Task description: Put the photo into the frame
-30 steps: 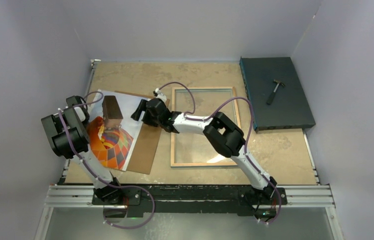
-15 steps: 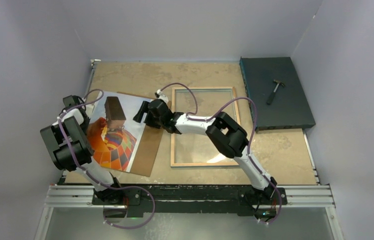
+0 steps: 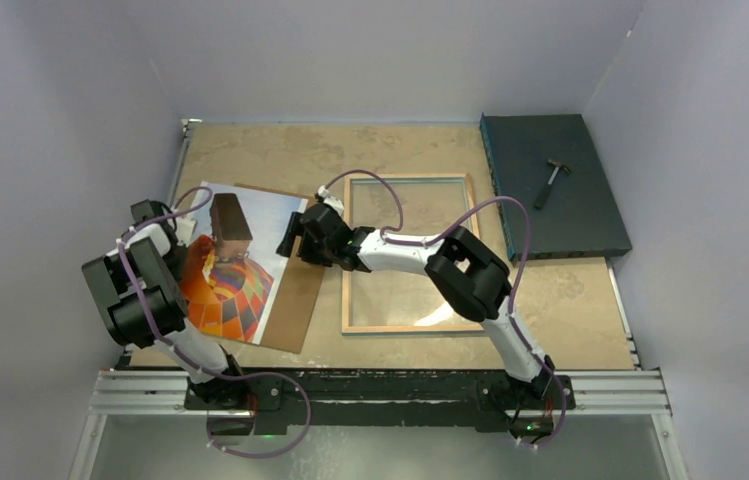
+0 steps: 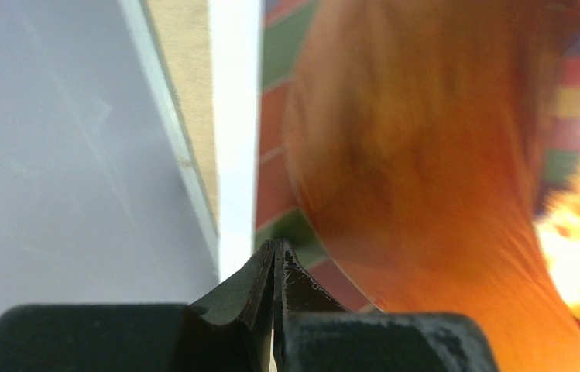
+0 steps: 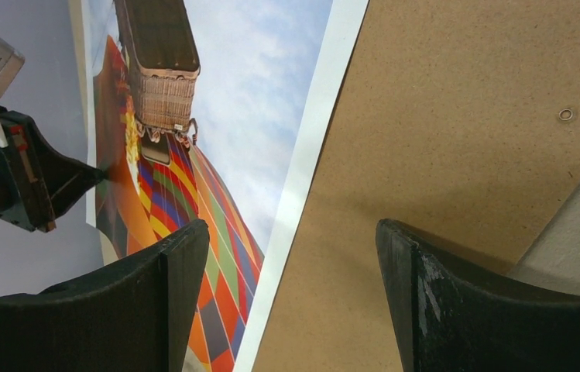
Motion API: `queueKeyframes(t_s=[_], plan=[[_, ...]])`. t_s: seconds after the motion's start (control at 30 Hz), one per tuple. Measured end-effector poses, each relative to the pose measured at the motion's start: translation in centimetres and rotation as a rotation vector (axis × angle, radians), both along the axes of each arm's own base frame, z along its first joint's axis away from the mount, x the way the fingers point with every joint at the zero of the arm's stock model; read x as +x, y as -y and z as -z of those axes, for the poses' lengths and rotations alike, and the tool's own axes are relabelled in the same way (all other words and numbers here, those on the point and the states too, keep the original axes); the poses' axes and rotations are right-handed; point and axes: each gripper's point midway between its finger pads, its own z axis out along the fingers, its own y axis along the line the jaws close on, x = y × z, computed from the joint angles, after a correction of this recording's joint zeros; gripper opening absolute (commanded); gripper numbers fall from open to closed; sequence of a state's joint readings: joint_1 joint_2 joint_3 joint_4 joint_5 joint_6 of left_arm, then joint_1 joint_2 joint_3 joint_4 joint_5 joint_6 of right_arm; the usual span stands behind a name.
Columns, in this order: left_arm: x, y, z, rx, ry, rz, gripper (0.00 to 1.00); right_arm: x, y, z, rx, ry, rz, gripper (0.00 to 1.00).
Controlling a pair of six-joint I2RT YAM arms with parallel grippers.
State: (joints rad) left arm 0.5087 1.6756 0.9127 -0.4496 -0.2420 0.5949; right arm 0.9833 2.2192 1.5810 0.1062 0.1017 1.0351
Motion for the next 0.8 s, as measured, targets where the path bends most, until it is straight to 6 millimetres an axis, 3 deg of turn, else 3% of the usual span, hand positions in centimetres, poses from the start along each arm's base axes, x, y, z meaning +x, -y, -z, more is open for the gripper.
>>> queueKeyframes(t_s=[0.13,0.27,0.37,0.47,0.57,0.8], plan=[[-0.2,2.1,-0.5,-0.113,-0.001,0.019,0.0,0.0,-0.1,0.0,0.0,0.0,-0.001,0.82],[0.9,2.7,-2.7,-0.16,0.04,0.032,0.0,0.0,-0.1,0.0,-0.002,0.002,-0.002,0.82],[2.1,1.4,-5.3,-0.079,0.109,0.042,0.0,-0.1,-0.1,0.0,-0.005,0.006,-0.005,0.82],[2.6,-1.2,-6.8,0.065,0.14,0.035,0.0,-0.2,-0.2,0.0,-0.005,0.007,-0.008,0.82],[2.3,-3.3,-6.1,0.166,0.126,0.014,0.0,-0.4,-0.3,0.0,-0.005,0.007,-0.012,0.82],[-1.8,-5.7,-0.8,0.231,-0.042,-0.043,0.0,-1.3,-0.8,0.0,-0.007,0.009,-0.032,0.82]])
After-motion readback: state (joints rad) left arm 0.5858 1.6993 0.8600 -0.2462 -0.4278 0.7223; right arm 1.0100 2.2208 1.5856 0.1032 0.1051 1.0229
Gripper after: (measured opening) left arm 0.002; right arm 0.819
